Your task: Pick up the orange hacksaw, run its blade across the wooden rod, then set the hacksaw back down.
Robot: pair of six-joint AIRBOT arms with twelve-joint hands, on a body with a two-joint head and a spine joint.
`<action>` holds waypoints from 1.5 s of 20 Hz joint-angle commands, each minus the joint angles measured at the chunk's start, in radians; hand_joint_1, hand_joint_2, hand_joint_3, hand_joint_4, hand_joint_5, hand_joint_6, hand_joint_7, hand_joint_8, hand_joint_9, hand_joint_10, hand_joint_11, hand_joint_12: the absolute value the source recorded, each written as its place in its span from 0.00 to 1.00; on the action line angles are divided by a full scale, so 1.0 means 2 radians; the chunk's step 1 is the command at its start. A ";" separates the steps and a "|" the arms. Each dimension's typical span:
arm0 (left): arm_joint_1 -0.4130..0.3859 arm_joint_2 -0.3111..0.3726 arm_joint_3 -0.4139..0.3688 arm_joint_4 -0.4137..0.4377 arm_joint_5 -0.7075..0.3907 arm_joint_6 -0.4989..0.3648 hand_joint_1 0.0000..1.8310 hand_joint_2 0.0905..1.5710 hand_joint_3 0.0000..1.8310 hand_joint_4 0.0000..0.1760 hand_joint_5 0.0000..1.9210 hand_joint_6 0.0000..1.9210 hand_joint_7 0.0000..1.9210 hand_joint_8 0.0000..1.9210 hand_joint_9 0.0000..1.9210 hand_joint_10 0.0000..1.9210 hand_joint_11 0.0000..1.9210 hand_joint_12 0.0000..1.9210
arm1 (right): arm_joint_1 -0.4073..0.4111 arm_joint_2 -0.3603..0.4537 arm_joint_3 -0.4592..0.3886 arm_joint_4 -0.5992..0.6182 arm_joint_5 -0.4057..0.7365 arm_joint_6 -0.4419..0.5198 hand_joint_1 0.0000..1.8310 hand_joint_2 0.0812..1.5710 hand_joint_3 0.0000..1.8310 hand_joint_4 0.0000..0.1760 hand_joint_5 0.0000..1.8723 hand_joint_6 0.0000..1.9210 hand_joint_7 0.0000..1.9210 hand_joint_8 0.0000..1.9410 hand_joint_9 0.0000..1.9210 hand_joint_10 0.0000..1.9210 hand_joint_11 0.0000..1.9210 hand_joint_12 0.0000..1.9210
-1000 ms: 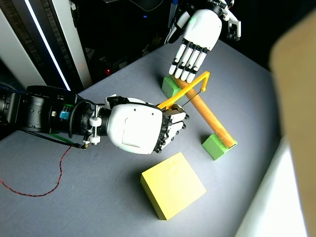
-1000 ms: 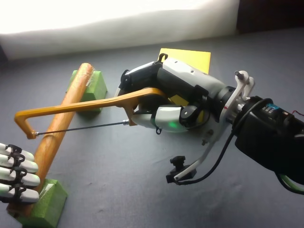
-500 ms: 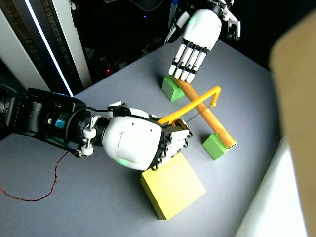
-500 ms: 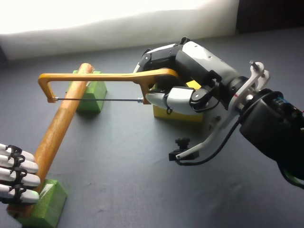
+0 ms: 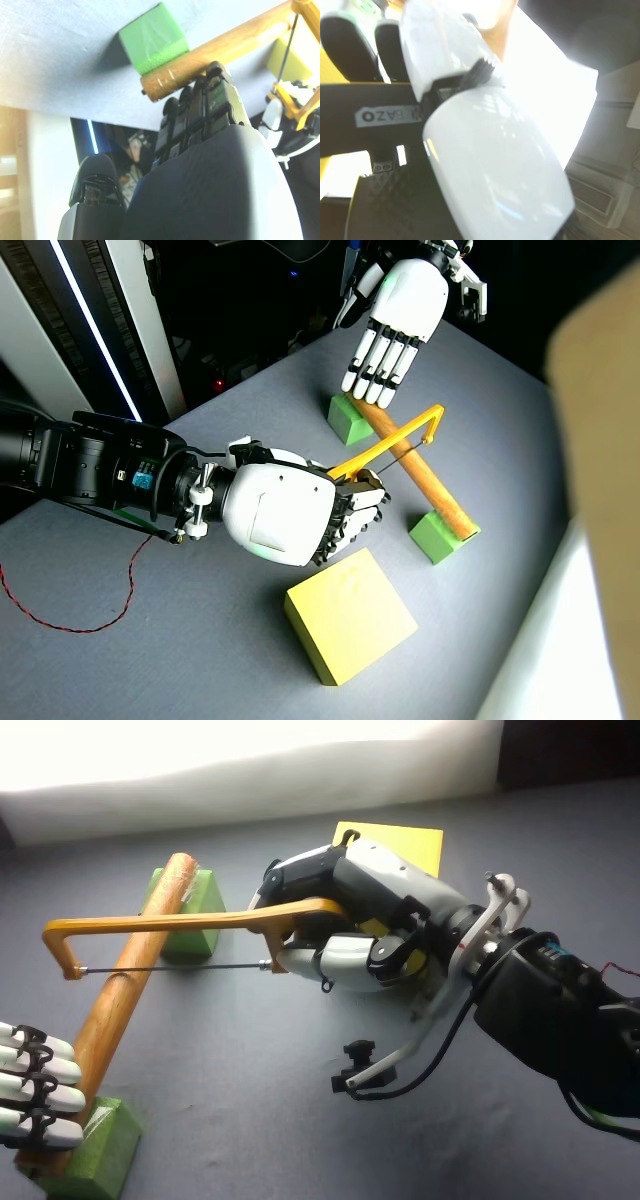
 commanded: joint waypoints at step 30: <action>-0.001 -0.002 -0.004 -0.017 -0.004 -0.001 0.00 0.81 0.00 0.00 0.03 0.00 0.03 0.00 0.02 0.00 0.01 0.00 | 0.054 -0.148 0.125 -0.017 0.004 -0.030 0.75 0.73 0.00 0.00 0.43 0.52 0.44 0.63 0.47 0.71 0.50 0.67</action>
